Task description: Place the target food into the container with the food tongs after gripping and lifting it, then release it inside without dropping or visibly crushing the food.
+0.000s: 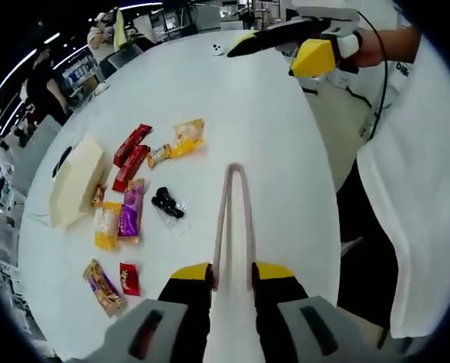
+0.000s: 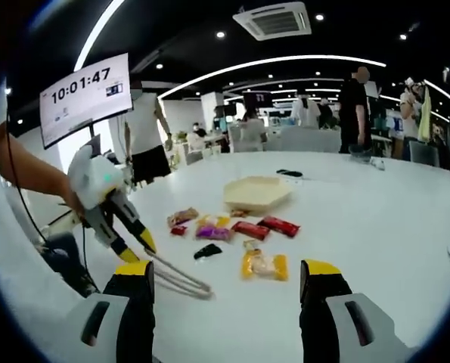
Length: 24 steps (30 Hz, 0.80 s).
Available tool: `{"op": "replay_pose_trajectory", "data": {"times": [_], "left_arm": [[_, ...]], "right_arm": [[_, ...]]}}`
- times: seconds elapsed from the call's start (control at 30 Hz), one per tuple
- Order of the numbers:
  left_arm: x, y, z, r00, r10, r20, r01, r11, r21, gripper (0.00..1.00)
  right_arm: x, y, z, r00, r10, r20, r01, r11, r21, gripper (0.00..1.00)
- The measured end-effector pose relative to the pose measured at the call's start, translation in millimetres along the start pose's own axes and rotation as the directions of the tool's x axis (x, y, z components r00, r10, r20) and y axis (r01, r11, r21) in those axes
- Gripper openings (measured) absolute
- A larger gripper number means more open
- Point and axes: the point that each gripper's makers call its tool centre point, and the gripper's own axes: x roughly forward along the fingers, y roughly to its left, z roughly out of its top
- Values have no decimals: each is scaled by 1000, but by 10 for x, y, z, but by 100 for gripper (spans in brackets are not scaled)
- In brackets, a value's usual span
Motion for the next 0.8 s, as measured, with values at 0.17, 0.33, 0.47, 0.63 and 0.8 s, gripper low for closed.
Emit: {"op": "replay_pose_trajectory", "data": {"times": [0.17, 0.33, 0.47, 0.63, 0.8], "left_arm": [[-26, -17, 6, 1000, 10, 9, -10, 1000, -8, 18], [-138, -14, 75, 998, 3, 65, 1, 998, -62, 17], [-219, -9, 161, 996, 11, 93, -5, 998, -61, 17], [-297, 14, 251, 993, 20, 118, -12, 998, -63, 17], [-348, 40, 281, 992, 32, 124, -25, 998, -60, 16]], "right_arm": [[28, 35, -54, 1000, 18, -17, -19, 1000, -5, 80], [116, 112, -61, 998, 48, -30, -48, 999, -18, 79], [206, 180, -75, 996, 77, -33, -77, 997, -20, 79], [276, 276, -93, 993, 113, -40, -114, 993, -32, 78], [293, 310, -60, 992, 123, -28, -124, 992, -33, 77]]}}
